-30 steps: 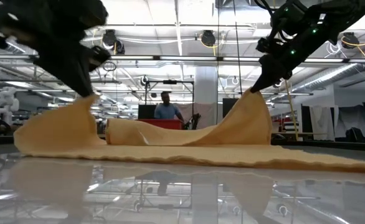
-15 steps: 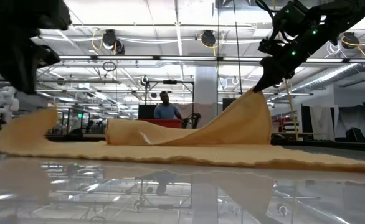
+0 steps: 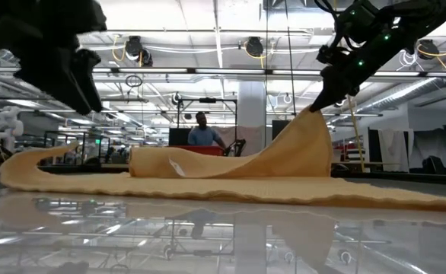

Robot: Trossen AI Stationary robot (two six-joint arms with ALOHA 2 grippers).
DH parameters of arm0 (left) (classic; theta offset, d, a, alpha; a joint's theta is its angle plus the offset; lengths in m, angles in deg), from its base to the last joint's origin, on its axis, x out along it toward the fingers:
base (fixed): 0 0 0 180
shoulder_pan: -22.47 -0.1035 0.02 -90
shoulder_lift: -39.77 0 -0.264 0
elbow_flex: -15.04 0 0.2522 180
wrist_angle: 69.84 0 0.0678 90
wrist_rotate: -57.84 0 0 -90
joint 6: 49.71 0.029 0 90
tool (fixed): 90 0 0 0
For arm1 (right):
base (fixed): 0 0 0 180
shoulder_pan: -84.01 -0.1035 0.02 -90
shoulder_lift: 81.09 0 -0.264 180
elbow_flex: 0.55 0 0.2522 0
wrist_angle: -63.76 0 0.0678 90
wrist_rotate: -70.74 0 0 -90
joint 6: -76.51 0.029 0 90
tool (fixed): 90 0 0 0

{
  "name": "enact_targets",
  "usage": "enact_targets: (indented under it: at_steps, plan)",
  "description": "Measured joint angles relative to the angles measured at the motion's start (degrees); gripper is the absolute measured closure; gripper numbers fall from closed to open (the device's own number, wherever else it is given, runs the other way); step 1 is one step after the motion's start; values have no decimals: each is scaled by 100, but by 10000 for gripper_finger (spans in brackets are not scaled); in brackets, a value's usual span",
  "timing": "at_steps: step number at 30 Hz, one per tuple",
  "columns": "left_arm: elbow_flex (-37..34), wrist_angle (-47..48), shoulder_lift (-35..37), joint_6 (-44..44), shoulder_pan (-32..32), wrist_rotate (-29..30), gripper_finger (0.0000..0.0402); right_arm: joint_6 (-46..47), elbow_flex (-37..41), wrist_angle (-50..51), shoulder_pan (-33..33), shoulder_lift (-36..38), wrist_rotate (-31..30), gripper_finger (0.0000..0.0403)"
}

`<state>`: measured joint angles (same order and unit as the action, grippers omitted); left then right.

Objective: Roll towel
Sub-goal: Roll the yellow towel

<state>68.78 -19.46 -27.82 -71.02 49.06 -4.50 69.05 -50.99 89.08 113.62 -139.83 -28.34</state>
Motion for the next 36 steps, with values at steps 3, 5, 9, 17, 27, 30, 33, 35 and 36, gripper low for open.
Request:
enact_targets:
  at_steps: [3,5,9,17,27,30,33,35,36]
  plan:
    - [-231,45,-5,-291,-142,-120,211,17,0,-6,0,0,20,403]
    - [-421,-2,-6,-444,-224,-324,211,15,0,-12,0,0,20,403]
    - [-533,469,-6,-764,-258,-1141,211,-1,0,-17,0,0,20,403]
    - [-144,1589,-5,-1572,-245,-2849,211,-23,0,6,0,0,20,403]
    - [812,1527,28,-128,-266,-641,211,-27,0,7,0,-2,34,403]
    - [625,1028,22,1013,-420,249,210,-27,0,36,0,-2,41,403]
    - [149,170,-62,2568,-748,968,210,-27,2,86,0,-2,41,403]
    - [-212,-488,-181,3765,-928,1156,210,-29,2,95,-2,-2,41,403]
    - [-368,-783,-262,4369,-1026,1155,210,-42,2,95,0,-2,41,403]
